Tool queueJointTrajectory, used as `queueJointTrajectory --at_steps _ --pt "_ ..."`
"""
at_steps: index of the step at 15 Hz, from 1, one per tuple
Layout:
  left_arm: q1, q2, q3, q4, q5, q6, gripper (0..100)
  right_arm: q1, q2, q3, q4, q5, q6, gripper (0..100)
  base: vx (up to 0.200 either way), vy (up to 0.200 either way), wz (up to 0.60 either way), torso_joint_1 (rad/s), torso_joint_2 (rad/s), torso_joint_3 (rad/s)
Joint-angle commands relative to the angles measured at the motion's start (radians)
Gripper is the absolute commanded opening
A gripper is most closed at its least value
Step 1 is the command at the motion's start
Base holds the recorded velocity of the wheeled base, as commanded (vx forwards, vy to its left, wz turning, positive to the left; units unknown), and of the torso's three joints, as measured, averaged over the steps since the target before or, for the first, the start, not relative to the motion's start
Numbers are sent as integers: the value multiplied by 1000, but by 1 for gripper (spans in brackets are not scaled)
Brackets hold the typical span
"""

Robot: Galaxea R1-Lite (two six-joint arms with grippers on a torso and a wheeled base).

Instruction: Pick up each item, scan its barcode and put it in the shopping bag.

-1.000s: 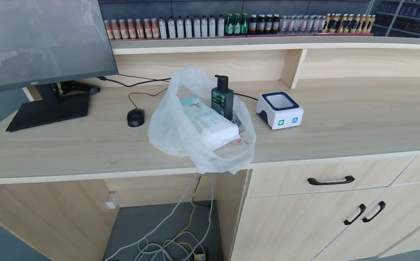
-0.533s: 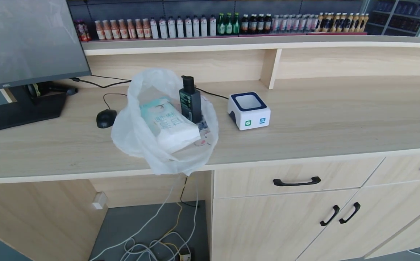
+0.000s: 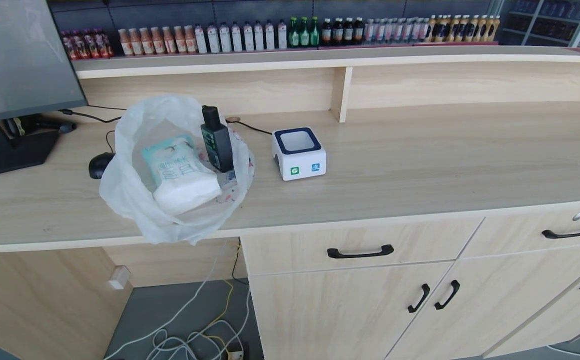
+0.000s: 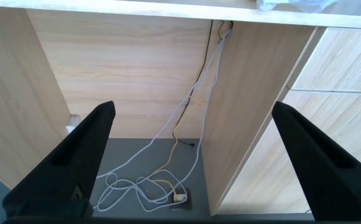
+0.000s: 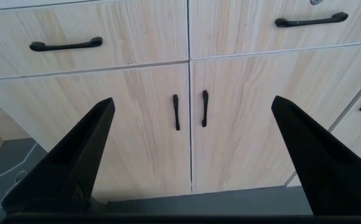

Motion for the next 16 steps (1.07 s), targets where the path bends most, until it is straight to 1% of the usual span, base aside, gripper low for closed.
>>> queueJointTrajectory --at_steps 1,4,9,16 --pt "0 0 0 0 0 1 100 -1 3 0 -1 1 0 100 0 0 0 0 0 0" --pt "0 0 0 0 0 3 100 -1 3 0 -1 1 1 100 0 0 0 0 0 0" --pt "0 0 0 0 0 1 100 -1 3 0 -1 1 -2 100 200 0 0 -3 0 2" --pt "0 0 0 -1 0 3 100 -1 3 0 -1 1 -2 100 0 0 0 0 0 0"
